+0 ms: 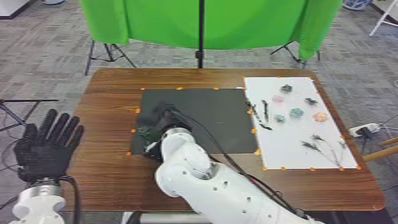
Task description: Arrange flowers
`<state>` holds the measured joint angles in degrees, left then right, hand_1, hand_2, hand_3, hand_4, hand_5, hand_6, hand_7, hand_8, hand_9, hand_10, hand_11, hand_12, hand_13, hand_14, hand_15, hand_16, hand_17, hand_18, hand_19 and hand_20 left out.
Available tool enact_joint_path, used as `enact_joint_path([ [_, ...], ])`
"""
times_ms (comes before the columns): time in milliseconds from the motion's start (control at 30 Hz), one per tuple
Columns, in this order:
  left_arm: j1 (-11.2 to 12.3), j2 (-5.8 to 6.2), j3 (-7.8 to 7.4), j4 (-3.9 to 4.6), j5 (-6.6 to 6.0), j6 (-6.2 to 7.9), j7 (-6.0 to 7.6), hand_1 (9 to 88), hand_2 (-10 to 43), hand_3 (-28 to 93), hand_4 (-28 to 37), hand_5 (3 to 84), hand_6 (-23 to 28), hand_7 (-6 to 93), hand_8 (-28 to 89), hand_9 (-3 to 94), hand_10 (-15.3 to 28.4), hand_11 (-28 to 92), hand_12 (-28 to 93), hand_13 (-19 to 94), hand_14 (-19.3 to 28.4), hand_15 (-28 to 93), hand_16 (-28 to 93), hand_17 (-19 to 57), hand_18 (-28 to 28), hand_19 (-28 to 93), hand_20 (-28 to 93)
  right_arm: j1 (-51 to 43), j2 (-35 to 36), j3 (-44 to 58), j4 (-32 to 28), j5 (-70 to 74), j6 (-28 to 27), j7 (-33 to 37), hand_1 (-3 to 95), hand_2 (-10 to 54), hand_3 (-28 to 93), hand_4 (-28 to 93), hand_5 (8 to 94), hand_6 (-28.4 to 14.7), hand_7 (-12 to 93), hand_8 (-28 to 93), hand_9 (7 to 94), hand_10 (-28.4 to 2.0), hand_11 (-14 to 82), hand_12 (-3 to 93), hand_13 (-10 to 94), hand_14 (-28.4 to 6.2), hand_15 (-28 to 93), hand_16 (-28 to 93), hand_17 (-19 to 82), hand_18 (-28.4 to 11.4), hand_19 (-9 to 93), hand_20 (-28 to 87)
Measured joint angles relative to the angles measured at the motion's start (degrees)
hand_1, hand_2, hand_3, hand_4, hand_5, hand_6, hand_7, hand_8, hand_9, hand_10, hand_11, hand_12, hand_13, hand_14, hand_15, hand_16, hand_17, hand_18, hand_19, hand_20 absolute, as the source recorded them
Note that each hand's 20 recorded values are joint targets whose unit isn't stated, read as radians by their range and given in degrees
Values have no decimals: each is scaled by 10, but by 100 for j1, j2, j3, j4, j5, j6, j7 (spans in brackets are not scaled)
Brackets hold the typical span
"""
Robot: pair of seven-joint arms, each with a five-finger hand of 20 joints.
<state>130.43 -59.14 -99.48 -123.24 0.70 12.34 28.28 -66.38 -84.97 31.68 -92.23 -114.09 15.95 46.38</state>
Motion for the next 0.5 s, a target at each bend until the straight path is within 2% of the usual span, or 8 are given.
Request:
enact_joint_path([
  [67,2,0,-42,8,0,2,-3,241,173,770,-283,409,83,88,-96,371,152,183,92,278,155,298,-64,-64,131,340,116,-64,163,28,-123,43,-165,-637,284,-5,870,-240,597,-14,294,-213,303,-268,553,207,292,-258,895,165,175,-250,857,506],
  [167,-6,4,-64,25,0,5,-12,241,173,769,-283,409,84,87,-96,370,152,184,92,277,155,298,-64,-64,131,339,116,-180,247,226,-134,-206,-1095,-1423,249,6,849,-240,570,-9,235,-186,280,-274,474,184,251,-266,862,148,170,-257,849,518],
  [233,-22,9,-63,43,1,7,-17,241,173,769,-283,409,84,87,-96,369,151,184,93,277,155,298,-64,-64,131,340,117,-239,231,359,-121,-596,-1900,-1593,230,13,841,-242,561,-6,217,-175,275,-273,422,173,232,-269,848,139,166,-261,845,526],
  [300,-45,13,-51,59,3,7,-17,241,173,769,-283,409,84,87,-96,369,152,184,93,276,155,298,-64,-64,131,339,117,-255,210,380,-68,-1028,-2442,-1590,211,26,824,-242,559,-5,208,-168,270,-268,339,163,214,-274,843,133,175,-260,865,556],
  [367,-58,15,-45,67,5,7,-17,242,173,769,-283,408,84,87,-96,369,152,184,92,276,155,298,-64,-64,131,339,117,-265,201,346,7,-1371,-2573,-1583,207,29,816,-240,567,-9,194,-162,265,-266,294,166,214,-274,858,133,205,-256,907,595],
  [500,-61,16,-41,67,13,11,-25,243,173,771,-283,409,85,88,-96,368,152,185,92,276,155,301,-65,-65,131,340,118,-292,201,282,109,-1698,-2467,-1545,207,30,806,-243,592,-6,170,-152,265,-264,267,168,222,-275,870,131,230,-256,930,635],
])
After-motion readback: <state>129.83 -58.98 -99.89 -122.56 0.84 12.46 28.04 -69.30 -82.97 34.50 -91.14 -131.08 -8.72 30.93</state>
